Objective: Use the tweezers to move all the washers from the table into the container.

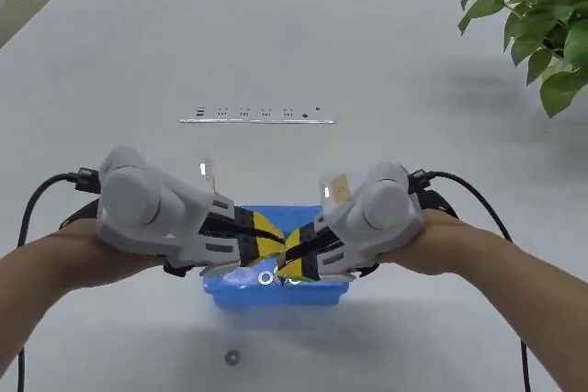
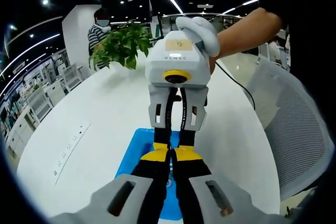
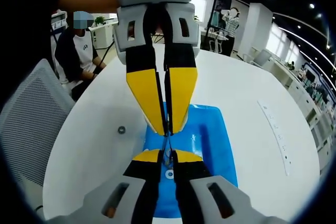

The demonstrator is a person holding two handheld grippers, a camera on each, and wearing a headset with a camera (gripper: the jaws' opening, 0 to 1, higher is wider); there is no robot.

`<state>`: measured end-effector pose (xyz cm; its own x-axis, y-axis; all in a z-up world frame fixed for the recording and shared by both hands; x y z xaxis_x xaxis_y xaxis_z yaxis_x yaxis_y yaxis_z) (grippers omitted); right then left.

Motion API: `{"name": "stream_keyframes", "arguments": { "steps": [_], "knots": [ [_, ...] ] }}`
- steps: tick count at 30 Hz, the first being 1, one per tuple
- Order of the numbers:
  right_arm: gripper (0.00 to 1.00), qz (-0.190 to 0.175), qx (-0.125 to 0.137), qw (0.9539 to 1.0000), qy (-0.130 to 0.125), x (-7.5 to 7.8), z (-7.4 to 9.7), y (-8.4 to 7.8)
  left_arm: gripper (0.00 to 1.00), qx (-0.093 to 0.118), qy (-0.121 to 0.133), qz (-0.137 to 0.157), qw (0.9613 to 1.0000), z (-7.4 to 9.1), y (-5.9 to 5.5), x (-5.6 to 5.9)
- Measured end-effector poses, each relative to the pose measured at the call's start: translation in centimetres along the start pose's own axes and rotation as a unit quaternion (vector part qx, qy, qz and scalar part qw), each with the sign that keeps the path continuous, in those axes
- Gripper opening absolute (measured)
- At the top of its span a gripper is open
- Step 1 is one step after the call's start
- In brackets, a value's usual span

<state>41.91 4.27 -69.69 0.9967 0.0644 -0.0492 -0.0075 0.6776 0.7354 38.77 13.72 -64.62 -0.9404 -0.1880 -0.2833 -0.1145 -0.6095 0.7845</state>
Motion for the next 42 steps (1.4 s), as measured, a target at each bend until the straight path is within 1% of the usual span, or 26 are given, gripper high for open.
{"name": "stream_keyframes", "arguments": {
  "steps": [4,10,17,22,25,33,39,42],
  "knots": [
    [0.11,-0.003,-0.001,1.0000,-0.002,-0.1,0.2,0.0,0.06,0.000,-0.001,0.002,1.0000,0.1,0.1,0.0],
    [0.15,-0.003,-0.005,0.9999,-0.011,-0.2,0.7,-0.1,0.06,0.004,0.003,0.000,1.0000,0.4,0.6,-0.3],
    [0.20,-0.015,0.003,0.9996,-0.023,-0.4,1.8,0.3,0.06,0.005,0.006,-0.004,1.0000,0.9,1.3,-0.2],
    [0.24,-0.019,0.002,0.9994,-0.030,-0.8,2.5,0.2,0.06,0.008,0.007,-0.004,0.9999,1.5,1.9,-0.2],
    [0.24,-0.020,0.003,0.9993,-0.033,-1.0,2.7,0.3,0.06,0.013,0.006,-0.003,0.9999,1.8,2.4,-0.1],
    [0.24,-0.012,0.010,0.9991,-0.038,-1.9,3.4,1.1,0.06,0.012,0.005,-0.012,0.9998,2.7,3.3,0.4],
    [0.27,-0.013,0.011,0.9989,-0.045,-2.5,4.0,1.3,0.06,0.006,0.006,-0.011,0.9999,3.8,3.6,0.9],
    [0.29,-0.015,0.010,0.9987,-0.047,-3.0,4.4,1.3,0.06,0.005,0.011,-0.011,0.9999,4.4,3.8,1.2]
  ]
}}
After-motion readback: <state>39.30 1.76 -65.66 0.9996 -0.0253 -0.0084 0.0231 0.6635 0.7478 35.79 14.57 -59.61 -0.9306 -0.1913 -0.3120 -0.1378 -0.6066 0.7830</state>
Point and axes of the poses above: the centre of the closed fingertips' face, and the gripper's own axes: z roughly backward along the fingers, x roughly to its right, y roughly out of its top, the point moved 8 cm from there along z, roughly backward along the fingers, and after that the axes turned 12 degrees about -z, right-handed, at the moved point
